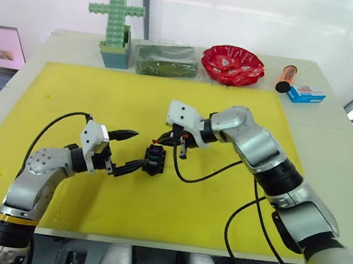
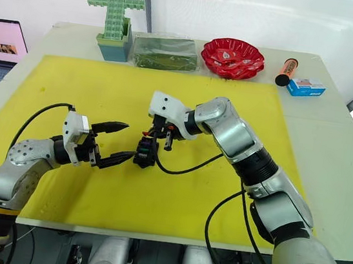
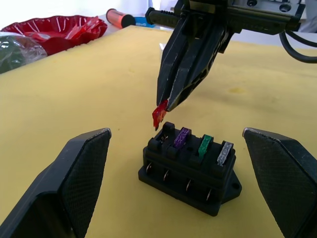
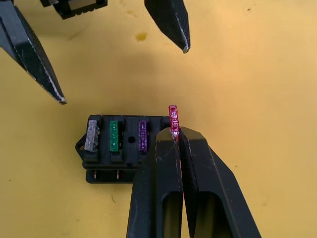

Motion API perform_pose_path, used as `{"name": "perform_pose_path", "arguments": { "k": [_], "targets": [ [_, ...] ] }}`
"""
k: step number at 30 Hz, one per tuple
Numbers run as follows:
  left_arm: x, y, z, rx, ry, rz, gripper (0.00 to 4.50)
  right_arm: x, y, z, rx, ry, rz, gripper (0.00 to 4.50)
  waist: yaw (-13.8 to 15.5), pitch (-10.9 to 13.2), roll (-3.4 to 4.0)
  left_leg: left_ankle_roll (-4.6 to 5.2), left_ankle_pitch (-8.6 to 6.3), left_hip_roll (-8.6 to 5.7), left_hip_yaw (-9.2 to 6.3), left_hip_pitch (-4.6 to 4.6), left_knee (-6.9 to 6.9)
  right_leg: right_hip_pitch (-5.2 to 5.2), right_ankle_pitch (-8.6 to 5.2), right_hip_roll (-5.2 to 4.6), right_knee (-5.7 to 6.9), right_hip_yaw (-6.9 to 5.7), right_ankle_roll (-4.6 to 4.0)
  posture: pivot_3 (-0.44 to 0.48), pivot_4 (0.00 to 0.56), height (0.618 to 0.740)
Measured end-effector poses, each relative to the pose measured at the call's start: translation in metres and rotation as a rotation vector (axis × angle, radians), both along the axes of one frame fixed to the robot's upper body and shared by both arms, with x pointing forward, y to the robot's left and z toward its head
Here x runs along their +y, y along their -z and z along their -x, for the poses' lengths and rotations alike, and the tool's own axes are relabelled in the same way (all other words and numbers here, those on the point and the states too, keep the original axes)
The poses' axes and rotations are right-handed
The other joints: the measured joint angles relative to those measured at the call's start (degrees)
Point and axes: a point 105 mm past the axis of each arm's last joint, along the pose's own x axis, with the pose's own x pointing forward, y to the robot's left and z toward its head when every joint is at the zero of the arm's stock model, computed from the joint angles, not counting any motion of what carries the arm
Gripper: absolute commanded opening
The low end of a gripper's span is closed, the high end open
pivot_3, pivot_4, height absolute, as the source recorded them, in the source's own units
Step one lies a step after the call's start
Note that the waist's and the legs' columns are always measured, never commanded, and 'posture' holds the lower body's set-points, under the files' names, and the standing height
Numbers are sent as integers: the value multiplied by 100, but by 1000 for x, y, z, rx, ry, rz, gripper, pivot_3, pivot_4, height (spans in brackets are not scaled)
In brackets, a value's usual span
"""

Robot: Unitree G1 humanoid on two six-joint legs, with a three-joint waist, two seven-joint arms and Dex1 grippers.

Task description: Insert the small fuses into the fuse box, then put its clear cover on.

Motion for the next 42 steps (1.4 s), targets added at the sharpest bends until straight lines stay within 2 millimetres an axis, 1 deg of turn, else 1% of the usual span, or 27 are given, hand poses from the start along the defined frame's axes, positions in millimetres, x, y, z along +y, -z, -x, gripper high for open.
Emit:
{"name": "perform_pose_path", "arguments": {
  "k": [10,19,25,42],
  "targets": [
    [1,2,-1,5,-5,-5,4500,3,1,1,-7,-28,6,24,-5,0,0,0,0,0,0,0,-1,0,0,1,0,0,0,0,150,740],
    [1,2,-1,5,-6,-12,4500,0,6,-2,-3,-12,18,24,-7,0,0,0,0,0,0,0,-1,0,0,1,0,0,0,0,150,740],
    [2,3,-2,5,-9,-18,4500,3,8,-2,-1,-19,14,24,-5,0,0,0,0,0,0,0,-1,0,0,1,0,0,0,0,150,740],
    [4,4,-3,10,-16,-26,4500,2,11,-3,11,-17,22,24,-6,0,0,0,0,0,0,0,-1,0,0,1,0,0,0,0,150,740]
  ]
}}
